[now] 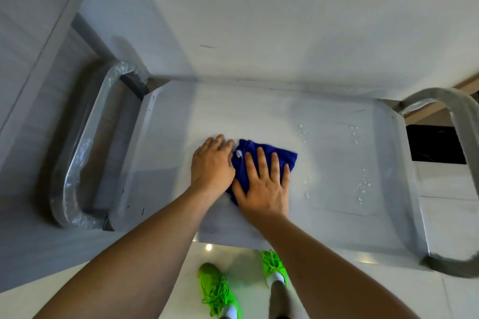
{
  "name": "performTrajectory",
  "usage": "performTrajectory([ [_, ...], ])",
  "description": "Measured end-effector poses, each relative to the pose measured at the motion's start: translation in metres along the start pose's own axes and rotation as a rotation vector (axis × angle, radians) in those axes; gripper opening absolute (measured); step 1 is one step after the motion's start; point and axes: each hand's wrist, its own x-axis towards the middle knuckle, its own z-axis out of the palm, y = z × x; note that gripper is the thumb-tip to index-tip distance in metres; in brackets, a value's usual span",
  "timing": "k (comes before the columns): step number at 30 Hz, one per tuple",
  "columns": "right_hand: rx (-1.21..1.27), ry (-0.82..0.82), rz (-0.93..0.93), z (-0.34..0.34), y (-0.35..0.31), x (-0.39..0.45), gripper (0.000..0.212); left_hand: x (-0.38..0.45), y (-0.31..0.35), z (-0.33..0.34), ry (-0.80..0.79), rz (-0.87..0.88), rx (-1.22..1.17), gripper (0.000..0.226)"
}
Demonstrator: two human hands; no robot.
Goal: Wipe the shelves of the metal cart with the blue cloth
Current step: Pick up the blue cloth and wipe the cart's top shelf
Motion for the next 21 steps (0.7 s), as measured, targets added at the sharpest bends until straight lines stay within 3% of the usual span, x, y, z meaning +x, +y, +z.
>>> performTrajectory([
  [4,-0.007,0.024,-0.021,-0.007,0.013,0.049,0.074,-0.006,0.003,0.005,-0.008,0.014,0.085,0.051],
  [7,-0.026,0.022,-0.044,-0.014,0.021,0.08,0.075,-0.006,0.016,0.003,0.067,-0.05,0.017,0.061],
  [10,-0.052,0.029,-0.074,-0.02,0.029,0.107,0.076,-0.006,0.019,0.009,0.107,-0.078,0.062,0.054],
  [15,-0.045,0.047,-0.051,-0.028,0.034,0.142,0.075,-0.003,0.019,0.017,-0.011,-0.114,0.147,0.067],
  [21,-0.048,0.018,-0.057,-0.034,0.034,0.135,0.075,-0.001,0.019,0.016,-0.007,-0.132,0.124,0.061],
])
